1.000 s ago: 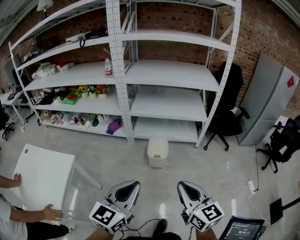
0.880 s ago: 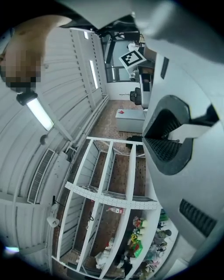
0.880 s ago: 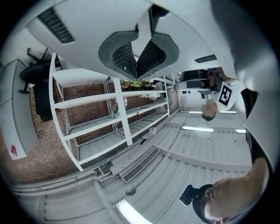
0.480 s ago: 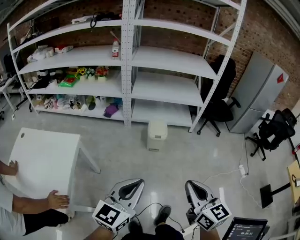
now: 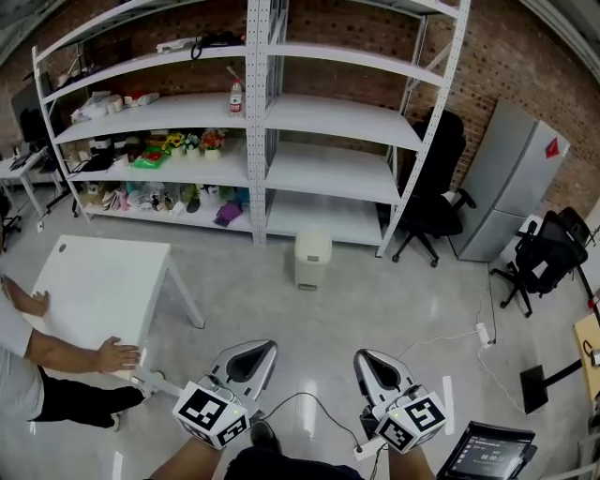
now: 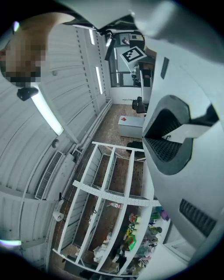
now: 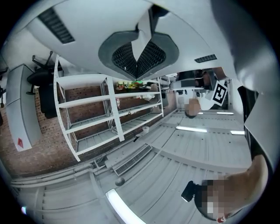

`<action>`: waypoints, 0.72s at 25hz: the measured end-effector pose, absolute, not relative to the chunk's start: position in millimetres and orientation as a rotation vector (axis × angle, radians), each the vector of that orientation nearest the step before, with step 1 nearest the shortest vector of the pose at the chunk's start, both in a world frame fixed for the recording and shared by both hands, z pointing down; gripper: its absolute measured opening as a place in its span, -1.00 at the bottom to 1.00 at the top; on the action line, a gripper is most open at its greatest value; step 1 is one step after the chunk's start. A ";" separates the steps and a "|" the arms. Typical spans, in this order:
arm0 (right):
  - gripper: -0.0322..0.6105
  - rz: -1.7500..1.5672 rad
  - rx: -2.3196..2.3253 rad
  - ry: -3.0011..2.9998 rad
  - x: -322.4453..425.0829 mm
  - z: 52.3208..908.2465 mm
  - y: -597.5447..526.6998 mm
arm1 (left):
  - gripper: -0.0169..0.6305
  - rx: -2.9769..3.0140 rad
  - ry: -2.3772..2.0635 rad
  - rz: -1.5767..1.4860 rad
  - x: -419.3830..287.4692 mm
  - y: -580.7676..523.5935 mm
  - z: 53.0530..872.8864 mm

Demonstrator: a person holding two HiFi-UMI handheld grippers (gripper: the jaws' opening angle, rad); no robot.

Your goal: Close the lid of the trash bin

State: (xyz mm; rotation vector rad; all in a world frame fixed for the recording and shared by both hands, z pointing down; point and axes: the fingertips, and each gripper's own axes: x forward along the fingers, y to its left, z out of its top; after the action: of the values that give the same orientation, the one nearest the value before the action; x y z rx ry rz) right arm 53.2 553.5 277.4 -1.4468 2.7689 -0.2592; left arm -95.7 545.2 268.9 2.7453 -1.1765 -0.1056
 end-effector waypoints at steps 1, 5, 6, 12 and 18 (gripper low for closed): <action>-0.88 -0.253 -1.431 2.779 58.9 277.6 566.3 | -0.98 2.738 -1.184 -0.113 -88.2 558.0 267.8; -0.88 -0.187 -1.370 2.814 91.0 272.9 616.3 | -0.98 2.710 -1.239 -0.119 -53.0 606.3 266.2; -0.88 -0.179 -1.367 2.816 101.2 273.4 627.6 | -0.98 2.696 -1.252 -0.109 -43.8 616.8 268.2; -0.88 -0.234 -1.374 2.807 144.1 280.8 683.8 | -0.98 2.670 -1.255 -0.055 -1.5 680.2 270.4; -0.88 -0.230 -1.406 2.791 149.1 274.0 719.8 | -0.98 2.711 -1.265 -0.058 -0.3 718.5 255.5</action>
State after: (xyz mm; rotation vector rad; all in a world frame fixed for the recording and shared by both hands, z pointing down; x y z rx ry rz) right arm 149.1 719.8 274.0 -1.4064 2.7908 -0.2300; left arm -0.3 718.5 255.5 2.7105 -1.2654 -0.0583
